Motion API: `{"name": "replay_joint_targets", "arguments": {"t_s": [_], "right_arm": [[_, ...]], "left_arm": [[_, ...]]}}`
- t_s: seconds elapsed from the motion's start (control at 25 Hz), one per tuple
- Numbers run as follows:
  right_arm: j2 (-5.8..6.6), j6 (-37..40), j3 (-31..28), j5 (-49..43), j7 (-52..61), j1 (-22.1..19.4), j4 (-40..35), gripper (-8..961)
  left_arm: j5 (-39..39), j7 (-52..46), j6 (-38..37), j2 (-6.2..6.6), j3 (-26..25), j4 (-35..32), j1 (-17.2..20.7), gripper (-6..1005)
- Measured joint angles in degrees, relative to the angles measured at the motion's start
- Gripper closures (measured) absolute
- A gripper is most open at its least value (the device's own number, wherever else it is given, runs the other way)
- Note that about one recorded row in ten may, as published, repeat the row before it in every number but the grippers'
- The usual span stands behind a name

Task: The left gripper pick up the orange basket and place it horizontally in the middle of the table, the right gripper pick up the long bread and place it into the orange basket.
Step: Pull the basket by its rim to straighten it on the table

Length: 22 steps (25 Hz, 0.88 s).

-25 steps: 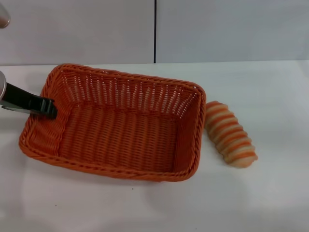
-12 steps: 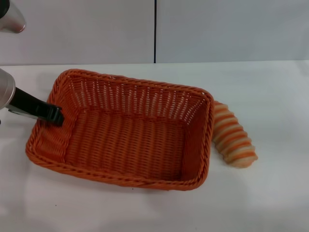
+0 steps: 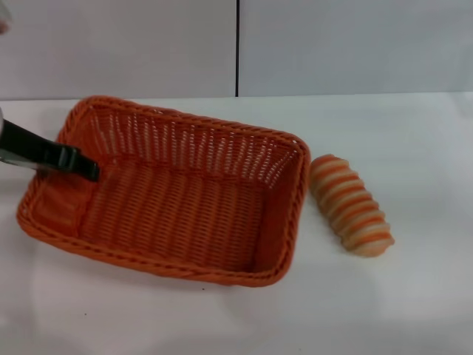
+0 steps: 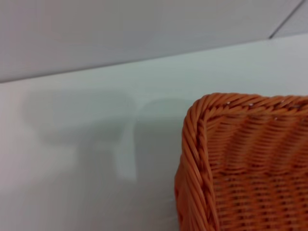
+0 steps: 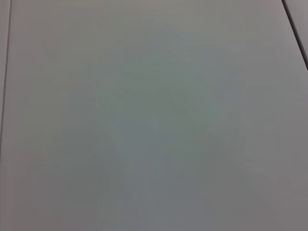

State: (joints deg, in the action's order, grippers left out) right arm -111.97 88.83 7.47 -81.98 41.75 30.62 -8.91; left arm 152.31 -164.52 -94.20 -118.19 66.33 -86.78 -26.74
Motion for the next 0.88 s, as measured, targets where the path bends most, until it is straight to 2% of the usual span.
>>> {"name": "replay_joint_targets", "arguments": {"t_s": [0.08, 0.12, 0.16, 0.28, 0.44, 0.52, 0.6, 0.64, 0.88], "right_arm": [[-0.52, 0.12, 0.00, 0.00, 0.06, -0.34, -1.07, 408], [-1.17, 0.23, 0.00, 0.02, 0.85, -0.74, -2.46, 408], [-1.17, 0.23, 0.00, 0.02, 0.85, -0.74, -2.46, 408], [-2.64, 0.32, -0.03, 0.24, 4.35, -1.75, -5.68, 408], [-4.41, 1.10, -0.52, 0.49, 5.41, -2.97, -8.37, 408], [-5.19, 2.29, -0.69, 0.71, 5.45, -3.91, -9.40, 408], [-5.38, 2.77, -0.69, 0.74, 5.51, -4.23, -9.71, 408], [-5.70, 3.32, -0.63, 0.75, 6.54, -4.83, -10.85, 407], [-6.52, 3.58, 0.03, 0.17, 13.70, -7.38, -16.92, 407]], "left_arm": [[-0.21, 0.28, -0.36, 0.03, -1.20, -0.02, -0.25, 603], [-0.37, 0.98, -1.14, 0.09, -3.75, 0.09, -0.88, 562], [-0.37, 0.98, -1.14, 0.09, -3.75, 0.09, -0.88, 520], [-0.14, 3.07, -2.30, 0.26, -7.74, 0.54, -1.34, 414], [0.03, 4.47, -2.67, 0.26, -8.09, 0.50, -0.81, 316], [-0.01, 6.17, -2.67, 0.26, -8.99, -0.14, -0.39, 316], [-0.18, 7.19, -2.48, 0.24, -9.86, -0.43, -0.32, 316], [-0.64, 9.87, -1.88, 0.23, -12.73, -0.98, -0.25, 316], [-4.66, 17.16, 0.00, 0.20, -18.09, -1.25, 0.14, 317]]}}
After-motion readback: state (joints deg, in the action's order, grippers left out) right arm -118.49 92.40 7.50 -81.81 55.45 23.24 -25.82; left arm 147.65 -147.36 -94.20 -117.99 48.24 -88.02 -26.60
